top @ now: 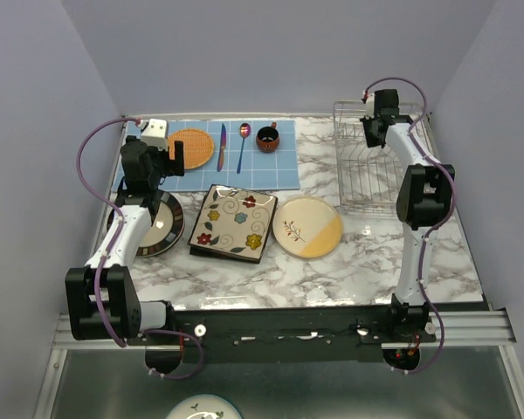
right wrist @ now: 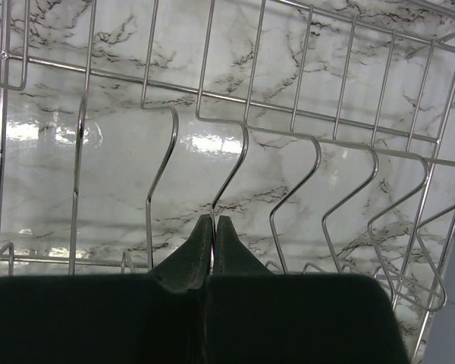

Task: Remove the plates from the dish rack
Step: Reset both arms

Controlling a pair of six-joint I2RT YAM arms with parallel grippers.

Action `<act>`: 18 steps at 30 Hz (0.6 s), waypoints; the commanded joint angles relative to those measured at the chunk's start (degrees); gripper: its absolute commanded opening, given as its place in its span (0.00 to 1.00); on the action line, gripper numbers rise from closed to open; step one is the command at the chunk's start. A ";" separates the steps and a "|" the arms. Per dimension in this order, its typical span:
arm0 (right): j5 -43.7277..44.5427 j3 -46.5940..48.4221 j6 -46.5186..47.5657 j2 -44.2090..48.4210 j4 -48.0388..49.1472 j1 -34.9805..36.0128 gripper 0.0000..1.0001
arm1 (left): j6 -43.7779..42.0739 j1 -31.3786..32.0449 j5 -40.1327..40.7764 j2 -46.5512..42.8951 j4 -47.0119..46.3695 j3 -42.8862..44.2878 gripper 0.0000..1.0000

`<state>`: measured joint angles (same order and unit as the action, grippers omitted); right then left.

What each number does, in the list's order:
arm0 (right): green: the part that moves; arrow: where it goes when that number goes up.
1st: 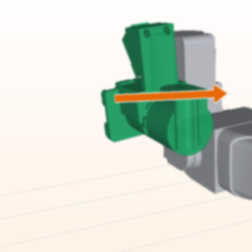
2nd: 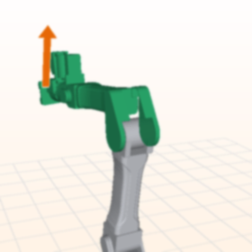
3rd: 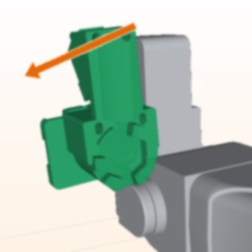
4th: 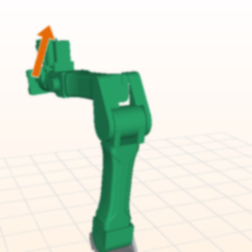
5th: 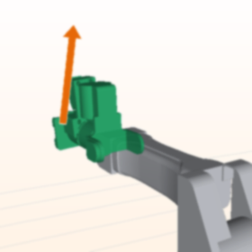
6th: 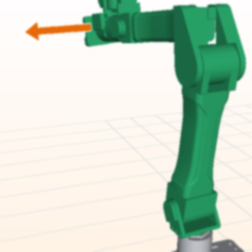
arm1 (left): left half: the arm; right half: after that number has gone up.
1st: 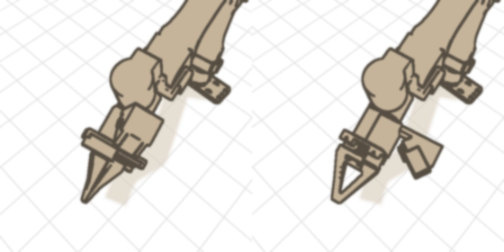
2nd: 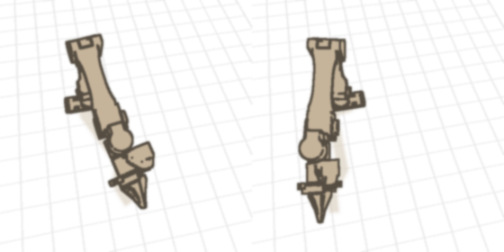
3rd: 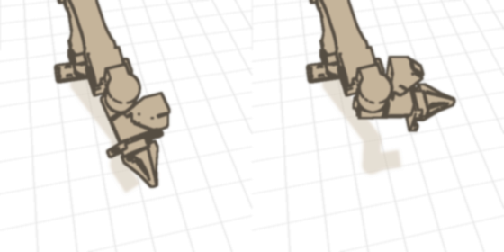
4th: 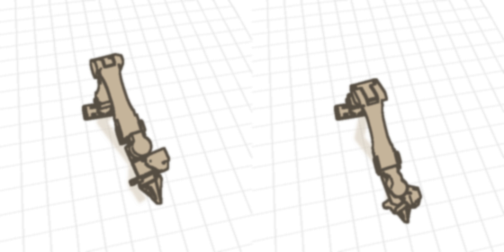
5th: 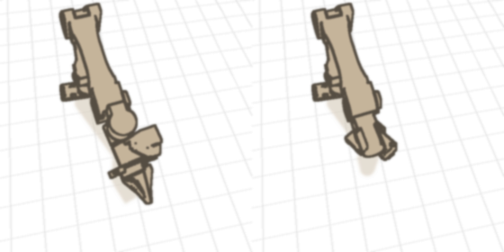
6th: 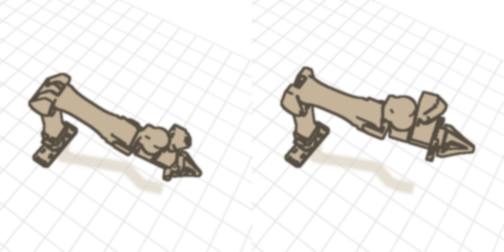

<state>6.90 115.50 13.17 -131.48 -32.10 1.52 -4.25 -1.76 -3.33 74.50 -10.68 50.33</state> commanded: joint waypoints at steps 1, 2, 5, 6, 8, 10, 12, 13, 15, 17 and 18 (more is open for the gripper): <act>4.70 2.09 6.52 -0.79 3.71 -0.55 0.01 | -0.67 0.18 1.49 -0.76 -1.54 -0.05 0.99; 4.88 2.09 6.95 -0.79 4.06 -0.73 0.01 | -0.67 0.18 1.57 -0.76 -1.54 -0.05 0.99; 6.11 1.92 8.98 -0.79 5.11 -0.82 0.01 | -0.76 0.18 1.58 -0.67 -1.63 -0.31 0.99; 6.37 1.92 9.59 -0.79 5.29 -1.08 0.01 | -0.76 0.18 1.58 -0.67 -1.63 -0.32 0.99; 6.20 2.09 9.33 -0.88 5.20 -1.25 0.01 | -0.76 0.18 1.66 -0.67 -1.63 -0.32 0.99; 6.11 2.27 8.98 -0.80 4.94 -1.26 0.01 | -0.85 0.18 1.58 -0.76 -1.63 -0.40 0.99; 6.11 2.10 9.07 -0.62 5.29 -1.26 0.01 | -0.85 0.18 1.66 -0.67 -1.63 -0.32 0.99; 6.11 2.09 9.07 -0.62 5.46 -1.26 0.01 | -0.93 0.18 1.66 -0.67 -1.63 -0.23 0.99; 6.20 2.36 9.16 -0.88 5.38 -2.75 0.01 | -1.02 0.18 1.66 -0.67 -1.63 -0.23 0.99; 7.25 2.62 9.33 -0.97 5.38 -2.84 0.01 | -1.11 0.18 1.75 -0.58 -1.63 -0.23 0.99; 7.60 2.53 9.16 -0.88 5.55 -2.92 0.01 | -1.02 0.26 1.84 -0.67 -1.63 -0.23 0.99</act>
<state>8.80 115.52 19.62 -131.81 -30.63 0.51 -4.73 -1.76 -3.16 74.50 -10.68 50.33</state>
